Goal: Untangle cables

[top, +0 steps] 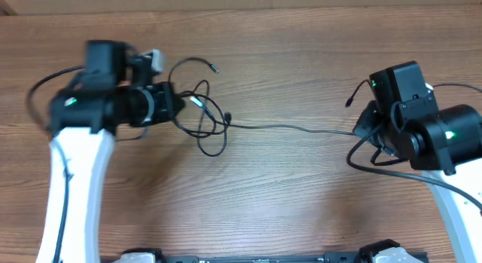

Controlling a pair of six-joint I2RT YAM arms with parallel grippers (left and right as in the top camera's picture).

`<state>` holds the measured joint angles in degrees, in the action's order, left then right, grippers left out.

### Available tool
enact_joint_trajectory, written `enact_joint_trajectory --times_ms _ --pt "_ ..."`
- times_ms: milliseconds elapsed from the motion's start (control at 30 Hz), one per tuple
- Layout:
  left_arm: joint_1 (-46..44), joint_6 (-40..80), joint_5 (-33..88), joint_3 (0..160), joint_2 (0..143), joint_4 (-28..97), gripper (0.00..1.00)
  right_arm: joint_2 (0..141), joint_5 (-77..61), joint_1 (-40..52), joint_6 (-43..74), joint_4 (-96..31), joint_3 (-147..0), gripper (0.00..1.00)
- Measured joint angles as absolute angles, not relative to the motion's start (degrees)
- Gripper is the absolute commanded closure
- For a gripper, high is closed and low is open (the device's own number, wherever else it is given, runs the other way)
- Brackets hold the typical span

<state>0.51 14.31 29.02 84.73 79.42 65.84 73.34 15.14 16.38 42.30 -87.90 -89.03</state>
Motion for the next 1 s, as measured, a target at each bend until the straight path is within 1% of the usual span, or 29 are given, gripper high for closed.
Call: enact_joint_trajectory --times_ms 367,600,700,767,800,833,900,933,1000 --pt "20.53 11.79 37.76 84.75 69.25 66.78 0.96 77.89 22.11 16.25 46.52 -89.03 -88.79 0.96" --pt "33.19 12.01 41.45 84.75 67.81 66.70 0.96 78.30 28.10 9.47 52.03 -86.67 -80.64 0.96" --pt "35.77 11.97 44.80 84.75 67.83 66.70 0.96 78.35 28.16 6.55 52.90 -83.11 -77.28 0.96" --pt "36.14 11.31 48.49 84.75 67.83 66.70 0.96 78.39 25.65 4.93 51.70 -79.44 -75.57 0.96" --pt "36.05 10.24 50.87 84.75 67.83 66.74 0.96 78.39 24.27 4.60 50.98 -78.13 -75.18 0.93" --pt "35.62 8.51 53.74 84.75 67.83 66.92 0.96 78.39 20.12 4.25 48.14 -74.52 -74.46 0.87" --pt "34.50 4.84 58.78 84.75 67.81 67.75 0.96 78.41 11.16 4.23 42.00 -69.25 -73.73 0.69" --pt "33.65 2.74 60.95 84.75 67.81 68.36 0.96 78.41 5.43 4.23 38.57 -67.22 -73.56 0.64" --pt "31.51 -1.26 64.03 84.75 67.81 69.78 0.96 78.41 -5.04 4.23 31.38 -65.17 -73.47 0.60"
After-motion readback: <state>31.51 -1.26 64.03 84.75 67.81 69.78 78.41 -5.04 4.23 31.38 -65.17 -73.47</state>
